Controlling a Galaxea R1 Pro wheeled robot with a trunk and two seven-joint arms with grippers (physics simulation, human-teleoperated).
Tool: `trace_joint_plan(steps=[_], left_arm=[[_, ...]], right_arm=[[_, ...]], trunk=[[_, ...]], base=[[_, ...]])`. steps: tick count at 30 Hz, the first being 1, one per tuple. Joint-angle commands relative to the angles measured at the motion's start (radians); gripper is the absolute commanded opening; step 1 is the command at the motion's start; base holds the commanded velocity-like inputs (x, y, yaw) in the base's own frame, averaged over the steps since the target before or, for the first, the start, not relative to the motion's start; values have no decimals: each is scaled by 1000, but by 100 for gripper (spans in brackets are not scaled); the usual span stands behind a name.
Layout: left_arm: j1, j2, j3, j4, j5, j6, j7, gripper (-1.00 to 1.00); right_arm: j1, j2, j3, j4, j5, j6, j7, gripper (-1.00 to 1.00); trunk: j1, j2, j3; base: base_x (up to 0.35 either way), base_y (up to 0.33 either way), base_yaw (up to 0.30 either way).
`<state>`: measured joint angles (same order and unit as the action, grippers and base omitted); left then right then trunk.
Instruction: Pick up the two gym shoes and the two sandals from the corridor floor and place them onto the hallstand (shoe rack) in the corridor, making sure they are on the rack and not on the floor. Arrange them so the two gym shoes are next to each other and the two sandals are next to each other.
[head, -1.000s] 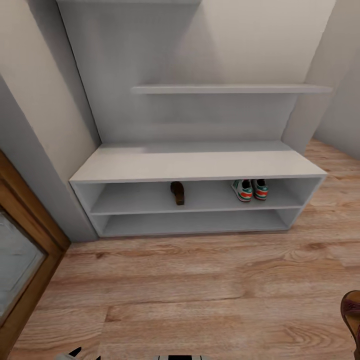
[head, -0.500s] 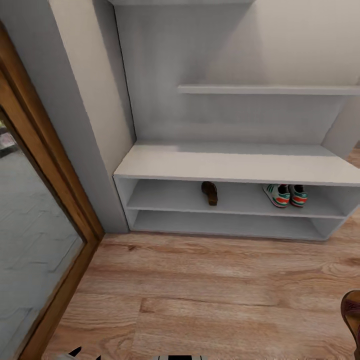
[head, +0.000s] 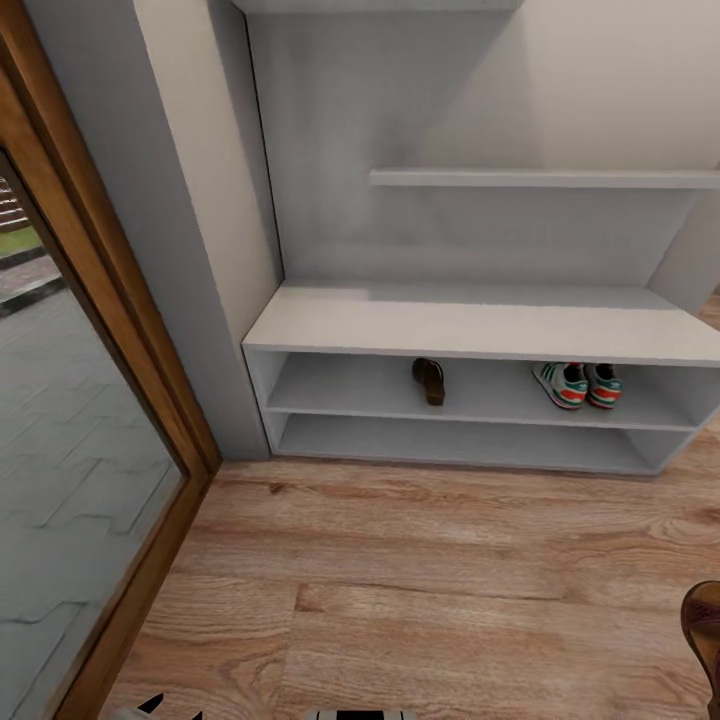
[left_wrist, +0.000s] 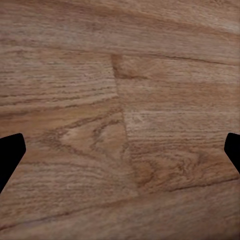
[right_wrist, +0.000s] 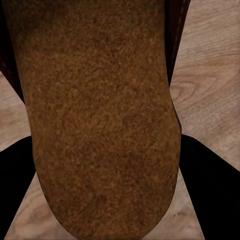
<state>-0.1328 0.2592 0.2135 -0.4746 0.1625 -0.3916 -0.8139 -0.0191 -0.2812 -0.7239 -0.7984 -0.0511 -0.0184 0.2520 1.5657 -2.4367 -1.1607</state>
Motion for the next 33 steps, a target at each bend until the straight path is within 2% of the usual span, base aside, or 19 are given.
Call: trace_joint_plan(steps=[1,10,12,13,14,15,16,17,18,19,20,23,26,27,30,31,33], left_arm=[[-1,0,2,2,5,0,-7,100],[-1,-4,-2,-4,2,-1,-9,100],[-3,-5,-6,-10,-1,2,-9,100],[-6,-6,-7,-12,-2,4,-10,100],[-7,-7,-10,-14,-4,4,-12,100],[-8,-8,-12,-15,-5,4,-15,100],[-10,-8,-18,-17,-9,4,-26,100],[-10,-8,-22,-17,-11,5,-36,100],[-11,-9,-30,-18,-16,8,-63,100],[-11,-9,-34,-18,-17,9,-79,100],[-13,-8,-38,-18,-20,11,-112,100],[-15,-7,-43,-18,-22,12,-162,100],[-14,-8,-46,-18,-24,11,-239,100],[-8,-4,-48,-18,-26,5,-273,100],[-6,-2,-49,-18,-27,4,-277,100],[-4,-1,-49,-19,-29,3,-279,100],[-4,-2,-49,-19,-29,3,-280,100]], right_arm=[[-1,0,-3,2,-5,-3,8,-100],[-1,2,4,30,-2,-27,10,-100],[-1,14,52,60,-4,-27,10,-100],[-2,25,105,61,-5,-26,8,-100],[-4,39,179,54,-5,-25,5,-100],[-6,47,220,49,-5,-24,3,-100],[-13,63,302,35,-5,-19,-4,-100],[-18,71,343,27,-5,-16,-11,-100],[-33,89,420,7,-6,-3,-37,-100],[-43,100,456,-4,-6,8,-54,-100],[-66,127,521,-25,-6,40,-100,-100],[-108,179,600,-50,-6,114,-191,-100],[-206,305,697,-72,-7,275,-387,-100],[-357,456,816,-59,-6,409,-551,-100],[-427,456,862,-39,-8,447,-597,-100],[-536,456,895,4,-13,492,-646,-100],[-573,456,900,12,-15,509,-655,-100]], trunk=[[0,0,-1],[0,0,-1],[0,0,-1],[0,0,-1],[0,0,-1],[0,0,-1],[0,0,-1],[0,0,-1],[0,0,-1],[0,0,-1],[0,0,-1],[0,0,-1],[0,0,-1],[0,0,-1],[0,0,-1],[0,0,-1],[0,0,-1]], base=[[-2,2,0],[0,0,0],[0,0,0],[0,0,0],[0,0,0],[0,0,0],[0,0,0],[0,0,0],[0,0,0],[0,0,0],[0,0,0],[0,0,0],[0,0,0],[0,0,0],[0,0,0],[0,0,0],[0,0,0]])
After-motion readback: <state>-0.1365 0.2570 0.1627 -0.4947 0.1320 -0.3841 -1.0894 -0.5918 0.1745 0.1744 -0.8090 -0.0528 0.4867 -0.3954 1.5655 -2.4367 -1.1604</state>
